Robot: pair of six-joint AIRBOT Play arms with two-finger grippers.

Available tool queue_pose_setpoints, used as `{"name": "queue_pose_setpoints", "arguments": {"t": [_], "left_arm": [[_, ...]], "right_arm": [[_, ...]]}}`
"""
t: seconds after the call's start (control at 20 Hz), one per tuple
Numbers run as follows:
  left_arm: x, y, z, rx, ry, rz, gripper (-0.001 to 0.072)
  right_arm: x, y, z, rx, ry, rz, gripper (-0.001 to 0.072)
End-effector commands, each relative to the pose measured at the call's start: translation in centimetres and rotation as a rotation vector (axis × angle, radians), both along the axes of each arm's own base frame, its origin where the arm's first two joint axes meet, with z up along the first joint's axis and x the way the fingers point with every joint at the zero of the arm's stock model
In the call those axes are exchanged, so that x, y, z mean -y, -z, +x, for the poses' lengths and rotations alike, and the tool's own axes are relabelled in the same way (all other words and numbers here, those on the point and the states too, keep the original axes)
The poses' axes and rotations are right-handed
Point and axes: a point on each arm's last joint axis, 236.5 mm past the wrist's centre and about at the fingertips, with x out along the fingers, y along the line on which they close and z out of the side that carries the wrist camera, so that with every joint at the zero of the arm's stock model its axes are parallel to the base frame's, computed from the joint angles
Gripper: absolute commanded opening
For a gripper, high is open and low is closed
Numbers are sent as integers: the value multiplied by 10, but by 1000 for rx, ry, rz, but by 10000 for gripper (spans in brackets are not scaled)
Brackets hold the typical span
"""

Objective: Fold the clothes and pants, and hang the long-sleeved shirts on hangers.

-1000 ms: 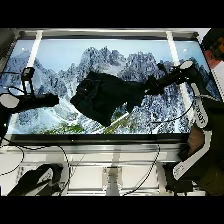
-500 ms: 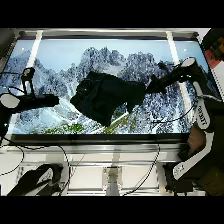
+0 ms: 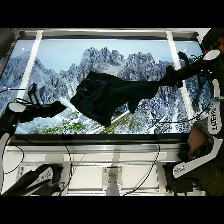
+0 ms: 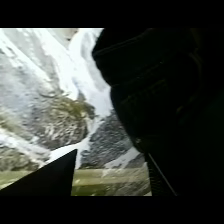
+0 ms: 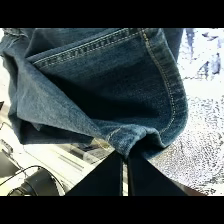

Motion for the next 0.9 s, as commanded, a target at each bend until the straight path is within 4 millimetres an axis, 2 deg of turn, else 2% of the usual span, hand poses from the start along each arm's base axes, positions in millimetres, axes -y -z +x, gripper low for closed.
{"name": "queue_pose_setpoints", "arguments": {"t": [0.0,0.2,0.4,0.7,0.85], "left_arm": [[32,4,26,37,-43,-212,516],[44,48,26,-47,-32,-259,514],[30,70,39,-56,-126,-237,514],[17,59,66,54,-201,-237,496],[16,65,66,40,-217,-243,457]], "right_arm": [[-3,-3,0,4,-4,0,14],[-3,-3,-2,0,-8,2,15],[-4,-4,-5,-9,-16,6,15],[-12,-11,-6,-7,-24,51,15],[-13,-12,-6,-7,-25,58,15]]}}
